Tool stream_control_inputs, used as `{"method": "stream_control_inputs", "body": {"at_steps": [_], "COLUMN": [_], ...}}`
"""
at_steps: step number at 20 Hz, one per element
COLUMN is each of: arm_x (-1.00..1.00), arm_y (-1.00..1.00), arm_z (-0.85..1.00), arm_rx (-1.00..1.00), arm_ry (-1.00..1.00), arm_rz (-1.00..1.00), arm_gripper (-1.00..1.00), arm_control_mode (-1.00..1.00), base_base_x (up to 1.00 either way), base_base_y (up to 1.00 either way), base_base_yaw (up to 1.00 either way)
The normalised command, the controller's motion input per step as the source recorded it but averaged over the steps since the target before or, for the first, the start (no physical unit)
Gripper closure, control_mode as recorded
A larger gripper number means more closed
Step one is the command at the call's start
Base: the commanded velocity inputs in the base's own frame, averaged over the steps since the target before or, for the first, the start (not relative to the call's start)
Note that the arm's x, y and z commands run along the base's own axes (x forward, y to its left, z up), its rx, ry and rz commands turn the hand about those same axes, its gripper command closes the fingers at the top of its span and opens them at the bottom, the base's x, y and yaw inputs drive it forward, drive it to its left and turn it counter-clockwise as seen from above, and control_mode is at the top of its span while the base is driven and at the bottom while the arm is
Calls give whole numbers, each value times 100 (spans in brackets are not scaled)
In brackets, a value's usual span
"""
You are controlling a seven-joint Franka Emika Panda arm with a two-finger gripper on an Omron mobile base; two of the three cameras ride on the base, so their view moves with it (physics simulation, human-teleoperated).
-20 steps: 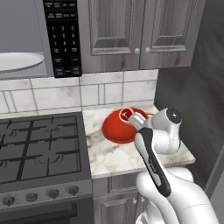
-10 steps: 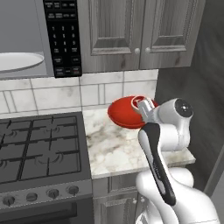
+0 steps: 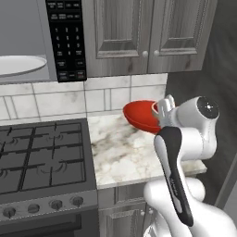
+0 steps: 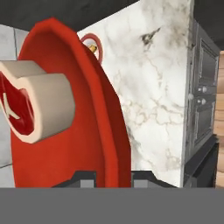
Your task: Remove the banana from the bowl and place it on the small plate. Then place the bowl with only the steak in the microwave, close the door, and press the start button to microwave the steak.
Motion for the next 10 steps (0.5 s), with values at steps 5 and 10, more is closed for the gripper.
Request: {"method": "stream_control_inputs", "body": {"at_steps": [5, 10], "arm_x": [-21, -1], "arm_y": [-4, 0], "arm_z": [0, -4], "arm_rx": [12, 3], "arm_ry": [0, 1], "arm_rz": [0, 0], "arm_gripper": [100, 100], "arm_control_mode": [-100, -100], "base_base_x": [0, 0], "base_base_y": [0, 0], "base_base_yaw": [0, 0]}}
